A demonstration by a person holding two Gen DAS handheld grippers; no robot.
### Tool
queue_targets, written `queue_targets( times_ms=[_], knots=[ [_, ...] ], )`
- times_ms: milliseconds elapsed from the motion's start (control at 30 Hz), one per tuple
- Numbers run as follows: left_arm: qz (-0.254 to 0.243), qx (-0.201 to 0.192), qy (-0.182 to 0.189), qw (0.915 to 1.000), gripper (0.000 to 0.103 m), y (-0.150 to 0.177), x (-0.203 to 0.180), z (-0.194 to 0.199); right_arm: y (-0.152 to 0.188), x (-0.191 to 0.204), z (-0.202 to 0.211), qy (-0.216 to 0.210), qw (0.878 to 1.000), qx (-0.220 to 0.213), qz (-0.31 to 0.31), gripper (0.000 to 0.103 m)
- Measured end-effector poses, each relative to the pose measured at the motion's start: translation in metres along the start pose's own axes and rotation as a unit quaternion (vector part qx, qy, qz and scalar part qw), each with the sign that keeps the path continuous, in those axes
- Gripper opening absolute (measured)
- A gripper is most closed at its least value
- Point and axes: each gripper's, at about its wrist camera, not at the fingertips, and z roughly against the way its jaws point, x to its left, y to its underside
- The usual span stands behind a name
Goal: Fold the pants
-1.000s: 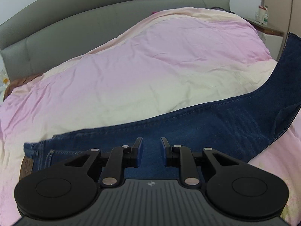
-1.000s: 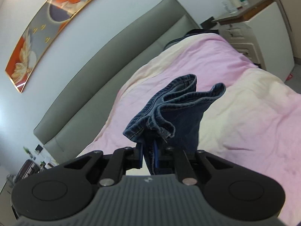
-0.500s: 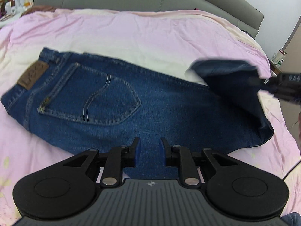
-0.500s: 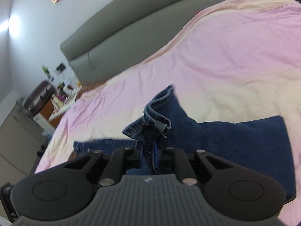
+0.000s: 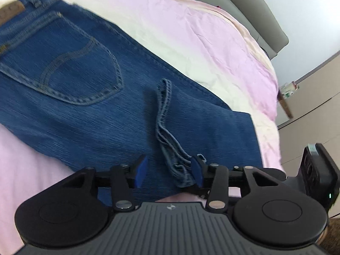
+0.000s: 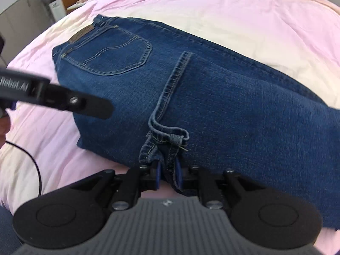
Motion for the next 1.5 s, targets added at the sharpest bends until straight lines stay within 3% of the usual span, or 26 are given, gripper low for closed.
queue_targets(
  times_ms=[67,100,200,400,500,567,633,700,767,933,1100,1300,1500],
  knots=[
    [0.027,0.014,0.013,0.9995,0.056,-0.002,0.002,-0.012,-0.003,0.002,0.006,-0.006,1.0,0.002,0.019,0.037],
    [0.035,0.019,0.017,0.9991,0.057,-0.003,0.002,-0.019,-0.004,0.002,0.01,-0.01,1.0,0.003,0.024,0.041],
    [0.071,0.032,0.016,0.9968,0.065,-0.009,0.004,-0.039,-0.002,-0.002,0.021,-0.013,1.0,0.0,0.027,0.044],
    [0.104,0.066,0.024,0.9921,0.063,-0.013,0.004,-0.076,0.02,-0.028,0.05,0.003,1.0,-0.023,0.011,0.046],
    [0.096,0.061,0.005,0.9935,0.041,-0.015,-0.003,-0.092,0.027,-0.042,0.055,0.01,1.0,-0.029,-0.006,0.046],
    [0.091,0.053,-0.017,0.9943,0.012,-0.017,-0.006,-0.094,0.032,-0.051,0.058,0.016,0.999,-0.033,-0.013,0.046],
    [0.063,0.036,-0.025,0.9971,0.01,-0.015,-0.015,-0.087,0.038,-0.059,0.064,0.022,0.999,-0.039,-0.019,0.046],
    [-0.003,0.01,-0.04,0.9991,0.009,-0.011,-0.036,-0.073,0.044,-0.069,0.072,0.034,0.998,-0.046,-0.02,0.046],
    [-0.073,-0.02,-0.054,0.9956,0.009,-0.011,-0.063,-0.057,0.051,-0.079,0.082,0.053,0.997,-0.055,-0.02,0.046],
    [-0.213,-0.058,-0.088,0.9713,0.009,-0.03,-0.121,-0.016,0.057,-0.111,0.105,0.091,0.992,-0.078,-0.045,0.047],
    [-0.296,-0.085,-0.153,0.9391,0.009,-0.069,-0.15,0.022,0.05,-0.138,0.116,0.09,0.987,-0.095,-0.094,0.051],
    [-0.327,-0.098,-0.237,0.9095,0.009,-0.1,-0.142,0.073,0.037,-0.137,0.103,0.053,0.987,-0.101,-0.111,0.051],
    [-0.325,-0.086,-0.324,0.8845,0.009,-0.122,-0.081,0.086,0.027,-0.116,0.08,0.03,0.987,-0.113,-0.111,0.051]
  ],
)
